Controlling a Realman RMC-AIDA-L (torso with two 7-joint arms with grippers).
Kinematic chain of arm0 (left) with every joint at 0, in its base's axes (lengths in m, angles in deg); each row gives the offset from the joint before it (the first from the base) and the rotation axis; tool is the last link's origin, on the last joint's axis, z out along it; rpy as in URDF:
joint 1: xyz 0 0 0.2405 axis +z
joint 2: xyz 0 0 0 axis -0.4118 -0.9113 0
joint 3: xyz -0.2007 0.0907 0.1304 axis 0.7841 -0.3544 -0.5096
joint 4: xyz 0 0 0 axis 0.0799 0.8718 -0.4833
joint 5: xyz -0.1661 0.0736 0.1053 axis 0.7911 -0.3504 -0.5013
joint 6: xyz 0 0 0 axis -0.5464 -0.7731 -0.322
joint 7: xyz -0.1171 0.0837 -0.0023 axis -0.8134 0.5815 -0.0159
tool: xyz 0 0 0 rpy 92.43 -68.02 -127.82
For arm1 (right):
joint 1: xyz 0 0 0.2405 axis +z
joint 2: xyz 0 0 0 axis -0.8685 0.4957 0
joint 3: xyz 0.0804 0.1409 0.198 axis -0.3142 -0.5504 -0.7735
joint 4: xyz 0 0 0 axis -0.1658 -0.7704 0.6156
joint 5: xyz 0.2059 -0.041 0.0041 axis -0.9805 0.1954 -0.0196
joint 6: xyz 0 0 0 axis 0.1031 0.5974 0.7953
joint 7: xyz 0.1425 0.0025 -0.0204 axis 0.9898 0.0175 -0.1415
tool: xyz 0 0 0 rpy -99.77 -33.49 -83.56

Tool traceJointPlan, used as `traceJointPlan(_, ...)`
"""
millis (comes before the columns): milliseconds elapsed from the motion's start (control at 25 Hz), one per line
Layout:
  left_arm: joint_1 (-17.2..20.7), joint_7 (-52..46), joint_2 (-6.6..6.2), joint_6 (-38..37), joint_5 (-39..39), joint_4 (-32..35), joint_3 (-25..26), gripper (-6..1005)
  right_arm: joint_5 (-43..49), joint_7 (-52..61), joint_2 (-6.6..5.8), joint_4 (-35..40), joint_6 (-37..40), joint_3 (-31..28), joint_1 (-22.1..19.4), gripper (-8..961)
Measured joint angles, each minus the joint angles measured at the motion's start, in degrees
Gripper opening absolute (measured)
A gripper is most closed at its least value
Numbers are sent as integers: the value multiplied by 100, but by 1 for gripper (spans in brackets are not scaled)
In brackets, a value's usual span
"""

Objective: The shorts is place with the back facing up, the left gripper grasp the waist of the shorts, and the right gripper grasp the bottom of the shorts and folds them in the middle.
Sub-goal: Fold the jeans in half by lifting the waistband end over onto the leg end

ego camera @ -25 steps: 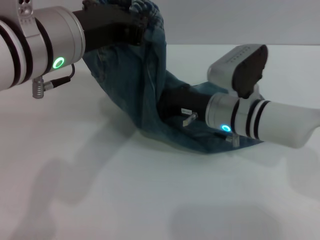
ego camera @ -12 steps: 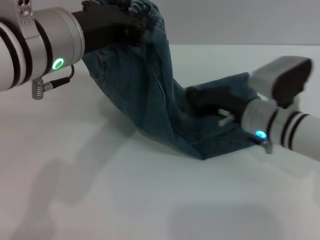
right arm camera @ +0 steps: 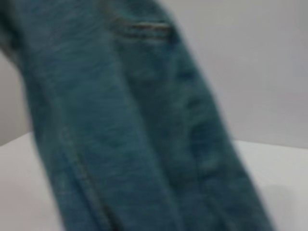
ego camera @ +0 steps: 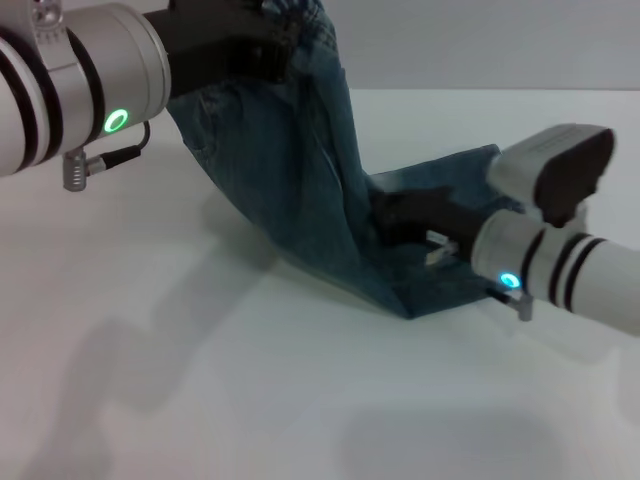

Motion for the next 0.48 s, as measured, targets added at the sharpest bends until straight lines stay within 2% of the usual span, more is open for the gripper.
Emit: traceJointPlan(480,-36,54,7,-56,14,25,-41,133,-320,438,34,-5,23,918,701,-1)
